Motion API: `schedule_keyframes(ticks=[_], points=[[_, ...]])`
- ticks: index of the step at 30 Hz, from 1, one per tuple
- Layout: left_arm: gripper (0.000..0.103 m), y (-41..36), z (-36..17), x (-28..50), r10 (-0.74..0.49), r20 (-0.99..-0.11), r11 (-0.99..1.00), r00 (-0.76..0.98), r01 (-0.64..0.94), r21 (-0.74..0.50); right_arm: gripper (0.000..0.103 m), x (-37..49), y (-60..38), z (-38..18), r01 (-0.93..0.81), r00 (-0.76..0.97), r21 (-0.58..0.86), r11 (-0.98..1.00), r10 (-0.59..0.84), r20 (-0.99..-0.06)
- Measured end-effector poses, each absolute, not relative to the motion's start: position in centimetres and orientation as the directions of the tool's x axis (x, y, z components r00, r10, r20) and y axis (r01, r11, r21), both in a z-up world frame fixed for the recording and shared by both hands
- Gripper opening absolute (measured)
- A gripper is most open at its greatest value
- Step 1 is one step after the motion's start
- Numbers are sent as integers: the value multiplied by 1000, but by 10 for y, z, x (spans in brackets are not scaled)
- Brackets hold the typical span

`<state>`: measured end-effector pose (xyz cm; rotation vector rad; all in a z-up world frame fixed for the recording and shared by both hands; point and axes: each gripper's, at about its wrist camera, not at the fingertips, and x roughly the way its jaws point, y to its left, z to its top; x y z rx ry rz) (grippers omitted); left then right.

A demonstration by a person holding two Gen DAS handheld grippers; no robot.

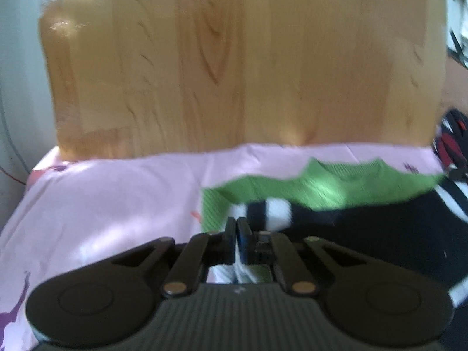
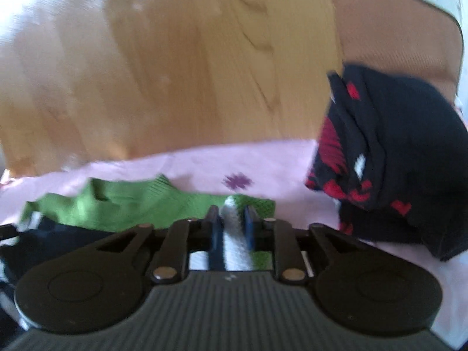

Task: Fold small clothes

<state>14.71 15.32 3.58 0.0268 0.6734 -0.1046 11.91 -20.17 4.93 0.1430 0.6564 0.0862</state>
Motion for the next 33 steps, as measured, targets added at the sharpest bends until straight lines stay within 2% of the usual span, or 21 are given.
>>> schedule_keyframes(ticks=[4,6,8,10,12,14,16,18,19,20,21,22,23,27,29,31,33], points=[[2,161,35,152,-91,-633,996,769,82,-44,37,107,-193,58,-105,798,228,968,219,-562],[2,160,31,156,-93,-648,995,756,86,-44,37,106,-187,51,-129,786,241,962,248,-567],[3,158,28,157,-93,-664,995,742,92,-37,36,104,-187,46,-131,789,189,973,218,-575],[3,157,27,158,-88,-671,995,736,91,-30,36,107,-195,40,-49,794,108,993,104,-599],[4,158,27,158,-91,-670,995,737,90,-36,38,113,-223,36,77,787,191,979,58,-614],[4,158,28,157,-105,-665,994,739,95,-51,40,112,-240,38,116,789,291,950,89,-608],[5,156,28,156,-116,-661,993,741,105,-55,48,111,-238,43,90,797,280,956,99,-595],[3,150,27,154,-116,-658,992,744,118,-42,70,112,-228,46,43,804,242,969,110,-584],[3,147,26,154,-110,-656,992,747,119,-31,74,114,-224,45,24,799,232,972,121,-590],[3,145,25,154,-100,-652,993,752,117,-17,72,119,-219,41,4,781,218,976,133,-610],[3,142,25,153,-92,-647,993,757,117,-4,41,124,-214,35,-12,759,200,980,139,-636],[3,141,24,152,-86,-642,993,762,117,6,15,127,-212,29,-19,748,180,984,133,-650],[3,139,23,152,-82,-635,993,768,115,12,12,129,-212,27,-20,759,185,983,135,-637],[3,135,12,159,-39,-645,994,763,97,54,11,131,-238,22,161,789,209,964,1,-614],[3,133,13,159,-32,-641,993,767,96,65,12,127,-246,17,176,781,242,954,14,-624],[6,135,13,159,-29,-643,994,765,93,65,22,122,-240,23,145,782,197,970,10,-623],[6,141,17,159,-19,-648,996,762,71,55,44,110,-238,33,124,808,208,970,23,-589]])
